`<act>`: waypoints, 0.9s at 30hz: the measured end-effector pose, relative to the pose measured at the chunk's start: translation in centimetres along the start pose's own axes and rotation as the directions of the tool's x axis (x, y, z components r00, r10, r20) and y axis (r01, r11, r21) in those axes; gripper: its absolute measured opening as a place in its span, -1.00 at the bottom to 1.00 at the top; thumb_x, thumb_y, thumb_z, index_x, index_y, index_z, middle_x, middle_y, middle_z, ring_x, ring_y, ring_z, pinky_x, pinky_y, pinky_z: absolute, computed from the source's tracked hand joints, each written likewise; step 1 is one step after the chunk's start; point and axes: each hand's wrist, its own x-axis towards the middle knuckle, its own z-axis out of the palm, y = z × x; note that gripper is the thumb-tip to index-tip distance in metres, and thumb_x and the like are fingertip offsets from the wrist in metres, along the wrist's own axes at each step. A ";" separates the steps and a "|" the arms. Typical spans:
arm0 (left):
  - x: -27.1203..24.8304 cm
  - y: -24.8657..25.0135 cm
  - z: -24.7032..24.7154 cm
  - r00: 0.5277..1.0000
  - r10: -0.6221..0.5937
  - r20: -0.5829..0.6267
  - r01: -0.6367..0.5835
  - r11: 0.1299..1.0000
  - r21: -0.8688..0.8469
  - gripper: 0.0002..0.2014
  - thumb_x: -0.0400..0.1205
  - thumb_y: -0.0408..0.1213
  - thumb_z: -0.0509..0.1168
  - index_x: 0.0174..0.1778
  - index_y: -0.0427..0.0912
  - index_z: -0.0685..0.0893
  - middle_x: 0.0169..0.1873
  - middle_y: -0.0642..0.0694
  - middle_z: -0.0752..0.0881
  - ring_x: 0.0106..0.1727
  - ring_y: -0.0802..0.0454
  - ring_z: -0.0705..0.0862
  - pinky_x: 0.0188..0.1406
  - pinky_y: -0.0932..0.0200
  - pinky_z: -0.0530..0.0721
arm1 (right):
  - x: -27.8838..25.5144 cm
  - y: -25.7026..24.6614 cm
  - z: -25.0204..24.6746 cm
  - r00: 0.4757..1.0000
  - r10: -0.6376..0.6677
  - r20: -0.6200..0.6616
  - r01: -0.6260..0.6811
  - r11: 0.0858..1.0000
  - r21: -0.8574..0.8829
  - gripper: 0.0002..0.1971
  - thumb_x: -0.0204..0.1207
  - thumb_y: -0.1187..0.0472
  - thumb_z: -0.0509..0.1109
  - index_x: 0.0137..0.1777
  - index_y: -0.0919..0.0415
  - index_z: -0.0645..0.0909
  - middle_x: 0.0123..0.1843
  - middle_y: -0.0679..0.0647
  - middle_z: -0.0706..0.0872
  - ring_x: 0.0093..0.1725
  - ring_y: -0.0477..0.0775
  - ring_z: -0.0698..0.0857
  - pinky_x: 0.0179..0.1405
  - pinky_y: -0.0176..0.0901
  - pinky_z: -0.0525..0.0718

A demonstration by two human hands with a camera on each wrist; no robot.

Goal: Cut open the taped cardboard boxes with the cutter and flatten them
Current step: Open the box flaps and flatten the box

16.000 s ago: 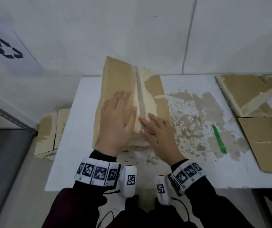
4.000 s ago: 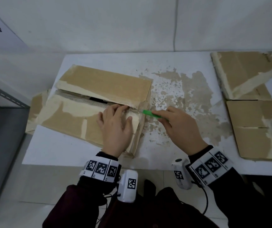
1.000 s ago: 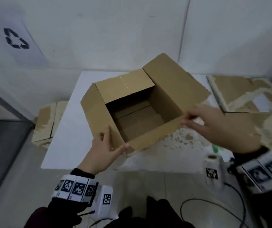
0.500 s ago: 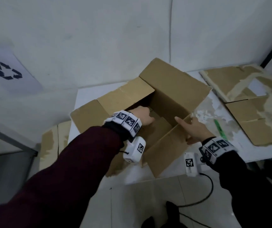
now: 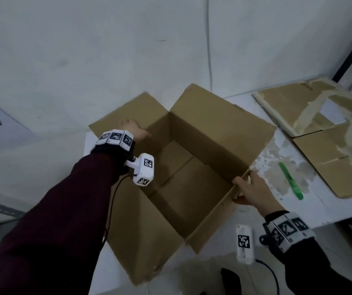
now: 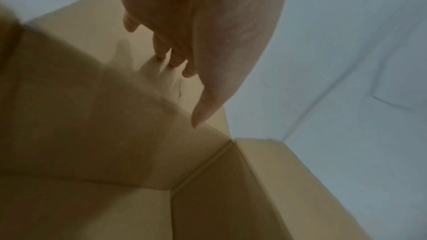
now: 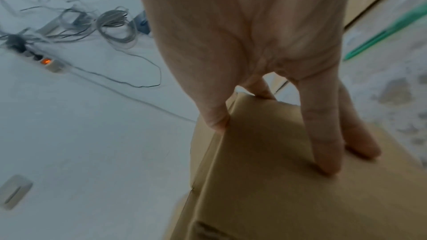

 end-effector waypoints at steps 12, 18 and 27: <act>2.1 1.6 1.1 0.949 0.139 -0.282 -0.229 0.922 -0.314 -0.66 0.66 -0.46 0.14 0.34 -0.32 0.60 0.22 -0.36 0.69 0.24 -0.28 0.64 0.11 0.10 0.53 | -2.5 -4.5 -3.4 0.748 -0.585 -0.314 0.551 0.811 -0.198 -0.47 0.48 0.27 0.41 0.42 -0.02 0.36 0.27 0.00 0.56 0.19 0.17 0.64 0.15 0.15 0.67; -1.4 1.3 1.7 0.971 -0.003 -0.239 -0.205 0.501 -0.841 -0.65 0.73 -0.25 0.02 0.34 -0.24 0.57 0.23 -0.22 0.66 0.32 -0.21 0.60 0.34 -0.09 0.55 | -3.2 -4.8 -1.0 0.552 -0.779 -0.298 0.609 0.621 -0.494 -0.43 0.43 0.48 0.44 0.43 0.21 0.41 0.61 0.24 0.27 0.59 0.19 0.28 0.44 -0.25 0.34; -20.1 1.8 3.3 0.714 0.161 -0.682 -0.649 0.519 -0.556 -0.63 0.69 -0.02 0.17 0.38 -0.08 0.51 0.30 0.05 0.58 0.32 0.14 0.52 0.26 0.35 0.48 | -5.9 0.2 5.0 0.587 -0.797 -0.141 0.521 0.506 -0.687 -0.37 0.51 0.32 0.33 0.58 0.05 0.28 0.62 0.24 0.18 0.48 0.37 0.34 0.41 0.18 0.39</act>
